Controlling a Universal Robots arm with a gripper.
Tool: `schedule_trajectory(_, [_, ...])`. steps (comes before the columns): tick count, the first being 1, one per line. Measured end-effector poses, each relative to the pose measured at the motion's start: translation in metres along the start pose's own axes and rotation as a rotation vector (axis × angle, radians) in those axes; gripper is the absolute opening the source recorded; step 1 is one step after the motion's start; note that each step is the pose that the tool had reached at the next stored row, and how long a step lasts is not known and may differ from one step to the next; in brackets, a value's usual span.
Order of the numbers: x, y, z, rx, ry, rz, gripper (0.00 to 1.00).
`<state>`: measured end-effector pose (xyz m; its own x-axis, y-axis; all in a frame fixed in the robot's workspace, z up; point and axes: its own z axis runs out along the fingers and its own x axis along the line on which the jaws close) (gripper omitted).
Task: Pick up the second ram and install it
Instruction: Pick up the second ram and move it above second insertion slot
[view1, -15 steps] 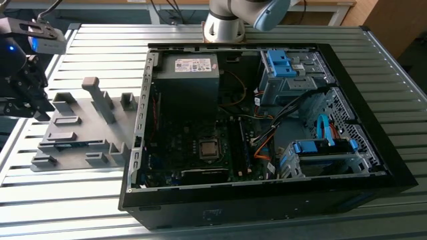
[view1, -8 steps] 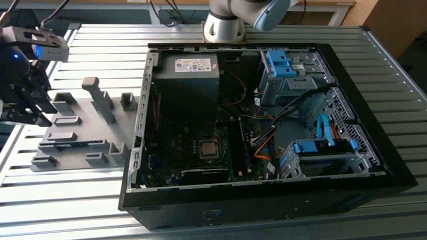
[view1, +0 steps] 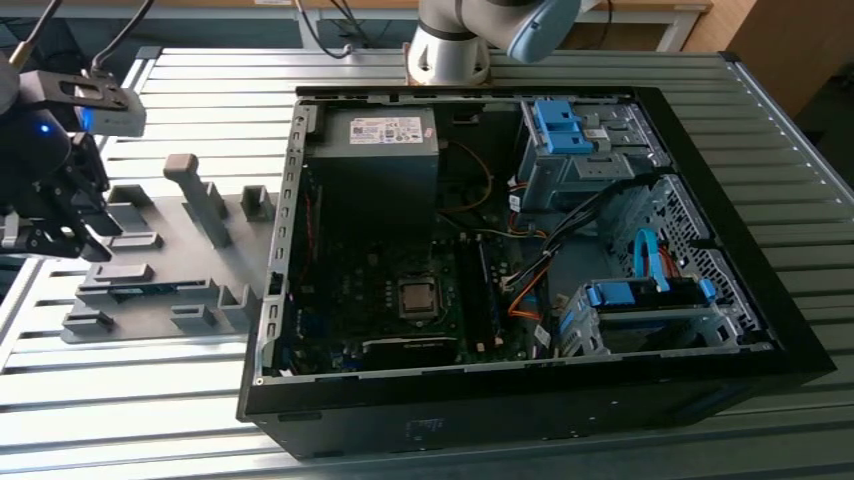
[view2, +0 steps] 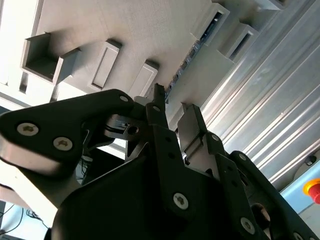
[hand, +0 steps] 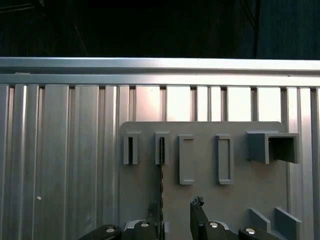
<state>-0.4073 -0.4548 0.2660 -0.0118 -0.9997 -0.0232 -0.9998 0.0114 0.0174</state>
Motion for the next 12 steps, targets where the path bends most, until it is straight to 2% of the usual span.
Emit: schedule_trajectory(12, [0.0016,-0.0004,0.0211,0.0001,0.0001,0.007,0.38])
